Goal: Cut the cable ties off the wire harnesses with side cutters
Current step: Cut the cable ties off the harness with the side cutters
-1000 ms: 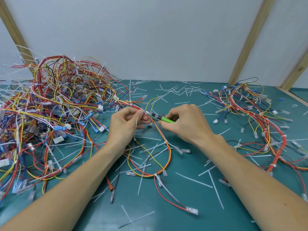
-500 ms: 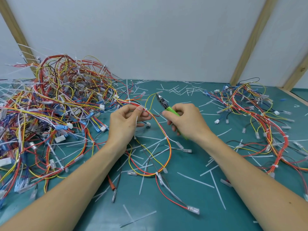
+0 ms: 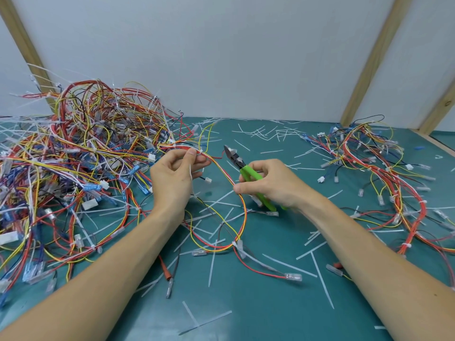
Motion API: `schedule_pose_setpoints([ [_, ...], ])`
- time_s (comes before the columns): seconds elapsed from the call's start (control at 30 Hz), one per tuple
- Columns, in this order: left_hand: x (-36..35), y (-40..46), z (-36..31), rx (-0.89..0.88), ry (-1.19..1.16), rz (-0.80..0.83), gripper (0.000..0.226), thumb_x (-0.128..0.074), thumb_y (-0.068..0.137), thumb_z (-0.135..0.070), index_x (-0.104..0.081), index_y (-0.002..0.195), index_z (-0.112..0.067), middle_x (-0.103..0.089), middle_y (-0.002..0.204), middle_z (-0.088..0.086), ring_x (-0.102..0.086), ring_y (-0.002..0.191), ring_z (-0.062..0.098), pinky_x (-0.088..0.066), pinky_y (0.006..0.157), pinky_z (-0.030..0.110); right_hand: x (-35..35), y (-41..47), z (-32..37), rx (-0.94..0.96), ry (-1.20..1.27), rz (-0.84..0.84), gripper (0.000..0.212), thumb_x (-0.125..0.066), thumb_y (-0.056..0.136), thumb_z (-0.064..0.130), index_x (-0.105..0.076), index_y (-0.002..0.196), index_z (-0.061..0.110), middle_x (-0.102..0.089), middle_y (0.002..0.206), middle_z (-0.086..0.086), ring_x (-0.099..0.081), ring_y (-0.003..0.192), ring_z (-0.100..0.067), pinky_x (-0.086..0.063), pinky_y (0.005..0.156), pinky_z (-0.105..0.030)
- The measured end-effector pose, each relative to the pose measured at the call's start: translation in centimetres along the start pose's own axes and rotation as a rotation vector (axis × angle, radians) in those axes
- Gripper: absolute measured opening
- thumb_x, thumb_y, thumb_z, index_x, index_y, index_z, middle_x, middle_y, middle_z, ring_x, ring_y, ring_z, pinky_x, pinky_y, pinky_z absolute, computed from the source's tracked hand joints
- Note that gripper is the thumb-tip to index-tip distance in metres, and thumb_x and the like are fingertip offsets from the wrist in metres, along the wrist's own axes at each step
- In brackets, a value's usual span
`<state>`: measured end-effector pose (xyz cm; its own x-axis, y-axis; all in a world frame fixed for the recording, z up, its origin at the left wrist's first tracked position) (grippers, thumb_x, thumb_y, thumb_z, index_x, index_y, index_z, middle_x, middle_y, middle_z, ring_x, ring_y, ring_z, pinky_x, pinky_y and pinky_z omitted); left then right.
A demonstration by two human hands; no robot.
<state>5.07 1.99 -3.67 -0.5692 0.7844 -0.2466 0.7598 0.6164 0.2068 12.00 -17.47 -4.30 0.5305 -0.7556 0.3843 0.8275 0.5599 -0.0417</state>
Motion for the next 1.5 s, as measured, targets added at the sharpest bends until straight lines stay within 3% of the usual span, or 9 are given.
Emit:
schedule_pose_setpoints([
  [0.2,-0.5,0.0,0.2,0.060,-0.045,0.038,0.017,-0.058,0.102,-0.021,-0.067,0.093,-0.009,-0.077,0.081,0.004,-0.077,0.082,0.021,-0.058,0.062,0.024,1.0,0.2,0.1,0.024,0.152,-0.074,0.022,-0.084,0.081,0.006,-0.064,0.088,0.011,-0.066,0.072,-0.002,-0.056,0.064,-0.020,-0.053,0.059,-0.035],
  [0.4,-5.3,-2.3,1.6,0.112,0.132,0.506,0.022,-0.065,0.096,-0.018,-0.070,0.117,-0.016,-0.075,0.090,-0.001,-0.070,0.077,0.015,-0.052,0.058,0.022,0.4,0.1,0.5,0.058,0.254,0.033,0.016,-0.079,0.086,0.009,-0.065,0.087,0.015,-0.063,0.083,-0.014,-0.056,0.062,-0.017,-0.058,0.059,-0.033],
  [0.57,-6.1,-2.9,2.1,0.155,0.128,0.654,0.033,-0.069,0.085,-0.031,-0.074,0.115,-0.018,-0.068,0.088,0.001,-0.054,0.068,0.012,-0.044,0.056,0.019,-1.1,-0.2,0.8,0.060,0.327,0.208,0.012,-0.081,0.079,0.020,-0.070,0.080,0.023,-0.069,0.088,-0.012,-0.055,0.062,-0.015,-0.058,0.060,-0.033],
  [0.77,-6.1,-3.0,1.9,0.176,0.075,0.644,0.015,-0.072,0.084,-0.028,-0.071,0.091,-0.015,-0.069,0.079,0.006,-0.061,0.069,0.013,-0.046,0.052,0.019,-1.5,-0.2,0.5,0.054,0.317,0.222,0.013,-0.078,0.087,0.015,-0.065,0.089,0.017,-0.069,0.077,0.000,-0.060,0.063,-0.012,-0.058,0.060,-0.030],
  [1.0,-4.6,-1.9,1.2,0.113,0.129,0.399,0.013,-0.071,0.090,-0.008,-0.064,0.079,-0.009,-0.070,0.065,-0.001,-0.070,0.062,0.010,-0.053,0.047,0.023,0.4,-0.2,2.4,0.200,0.080,-0.073,0.032,-0.090,0.075,0.013,-0.062,0.090,0.013,-0.072,0.078,0.008,-0.065,0.068,-0.008,-0.053,0.065,-0.023],
  [1.13,-3.4,-1.4,1.4,0.110,0.190,0.275,0.017,-0.071,0.088,-0.001,-0.061,0.075,-0.005,-0.064,0.066,0.007,-0.062,0.058,0.013,-0.058,0.049,0.028,0.5,-1.2,3.9,0.330,-0.170,-0.245,0.041,-0.094,0.070,0.035,-0.061,0.090,0.022,-0.074,0.082,0.008,-0.068,0.075,-0.017,-0.058,0.080,-0.042],
  [1.23,-3.0,-1.3,1.9,0.144,0.214,0.240,0.018,-0.069,0.087,0.001,-0.060,0.073,-0.005,-0.059,0.057,0.001,-0.061,0.061,0.020,-0.056,0.048,0.027,0.0,-1.6,4.4,0.380,-0.286,-0.309,0.039,-0.090,0.073,0.045,-0.058,0.088,0.028,-0.072,0.081,0.015,-0.068,0.076,-0.012,-0.056,0.078,-0.046],
  [1.37,-3.0,-1.4,2.4,0.183,0.230,0.241,0.014,-0.067,0.088,0.000,-0.059,0.076,-0.003,-0.063,0.073,0.022,-0.068,0.072,0.030,-0.055,0.048,0.026,-0.3,-1.8,4.5,0.404,-0.322,-0.332,0.034,-0.087,0.076,0.045,-0.059,0.087,0.029,-0.073,0.078,0.016,-0.069,0.077,-0.012,-0.056,0.075,-0.044],
  [1.5,-3.1,-1.7,2.4,0.192,0.224,0.244,0.010,-0.066,0.089,0.000,-0.059,0.082,0.001,-0.066,0.091,0.035,-0.071,0.066,0.022,-0.055,0.047,0.025,-0.6,-1.9,4.7,0.426,-0.358,-0.324,0.034,-0.084,0.075,0.049,-0.061,0.089,0.028,-0.073,0.080,0.013,-0.069,0.078,-0.015,-0.056,0.074,-0.043],
])
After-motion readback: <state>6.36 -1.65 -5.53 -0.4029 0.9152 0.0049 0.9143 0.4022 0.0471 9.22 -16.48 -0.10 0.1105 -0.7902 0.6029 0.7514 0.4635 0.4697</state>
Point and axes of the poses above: each hand's wrist, its own y-axis towards the middle knuckle, its own x-axis out of the back of the hand, z = x × y, the point moved 10 cm from there along y, towards the middle knuckle
